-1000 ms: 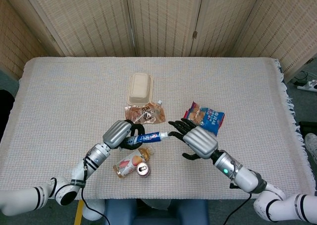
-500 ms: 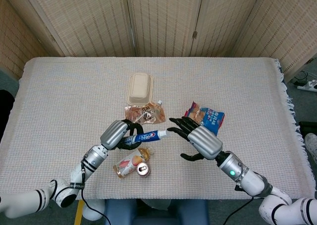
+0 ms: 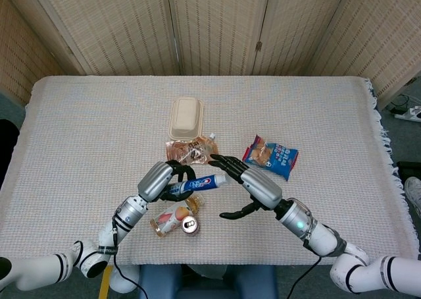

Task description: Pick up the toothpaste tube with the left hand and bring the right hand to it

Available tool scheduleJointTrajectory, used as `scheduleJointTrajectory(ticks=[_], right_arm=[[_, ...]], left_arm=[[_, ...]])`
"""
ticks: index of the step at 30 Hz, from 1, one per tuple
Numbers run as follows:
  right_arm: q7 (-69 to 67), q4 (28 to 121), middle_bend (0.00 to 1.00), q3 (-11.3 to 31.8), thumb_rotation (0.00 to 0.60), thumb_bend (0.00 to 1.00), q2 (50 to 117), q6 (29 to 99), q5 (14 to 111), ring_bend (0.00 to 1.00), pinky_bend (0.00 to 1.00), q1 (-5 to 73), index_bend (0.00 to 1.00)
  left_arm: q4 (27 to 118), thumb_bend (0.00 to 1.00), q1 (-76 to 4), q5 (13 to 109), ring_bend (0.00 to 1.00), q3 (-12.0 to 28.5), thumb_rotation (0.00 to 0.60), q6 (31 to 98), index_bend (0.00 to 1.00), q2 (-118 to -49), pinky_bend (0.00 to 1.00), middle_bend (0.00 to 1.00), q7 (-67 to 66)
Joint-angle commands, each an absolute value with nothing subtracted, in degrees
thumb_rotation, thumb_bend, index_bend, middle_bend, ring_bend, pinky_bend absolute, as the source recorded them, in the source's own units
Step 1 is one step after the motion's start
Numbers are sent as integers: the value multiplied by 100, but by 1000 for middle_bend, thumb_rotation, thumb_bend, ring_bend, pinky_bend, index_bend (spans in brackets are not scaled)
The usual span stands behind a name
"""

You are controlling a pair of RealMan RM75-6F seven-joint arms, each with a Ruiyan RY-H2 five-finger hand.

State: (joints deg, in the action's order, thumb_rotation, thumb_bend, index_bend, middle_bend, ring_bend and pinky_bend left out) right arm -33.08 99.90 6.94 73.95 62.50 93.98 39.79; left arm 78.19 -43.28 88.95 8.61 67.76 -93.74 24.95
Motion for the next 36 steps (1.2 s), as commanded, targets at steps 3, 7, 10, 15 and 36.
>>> scheduleJointTrajectory(ticks=[3, 7, 10, 15, 36], right_arm=[[-3741, 9696, 0, 741, 273, 184, 7674, 6360, 9396, 0, 0, 4075, 0], [-4069, 9507, 0, 770, 272, 185, 7855, 6413, 9384, 0, 0, 4139, 0], [-4298, 9405, 0, 780, 273, 184, 7948, 6418, 9384, 0, 0, 4195, 0], [-4549, 9253, 0, 805, 273, 185, 8113, 6410, 9363, 0, 0, 4293, 0], [-4799, 8629, 0, 960, 270, 184, 8968, 6698, 9303, 0, 0, 4530, 0]], left_arm=[[7719, 780, -4330, 8951, 680, 879, 600, 6888, 751, -9482, 435, 764, 2605], [7663, 780, -4328, 9007, 680, 894, 600, 7007, 752, -9551, 435, 764, 2690], [7653, 780, -4338, 9035, 680, 894, 600, 7037, 752, -9566, 435, 764, 2707], [7628, 780, -4355, 9070, 680, 902, 600, 7095, 752, -9618, 434, 764, 2723], [7688, 780, -4376, 8943, 681, 1005, 600, 7143, 753, -9703, 435, 767, 2960]])
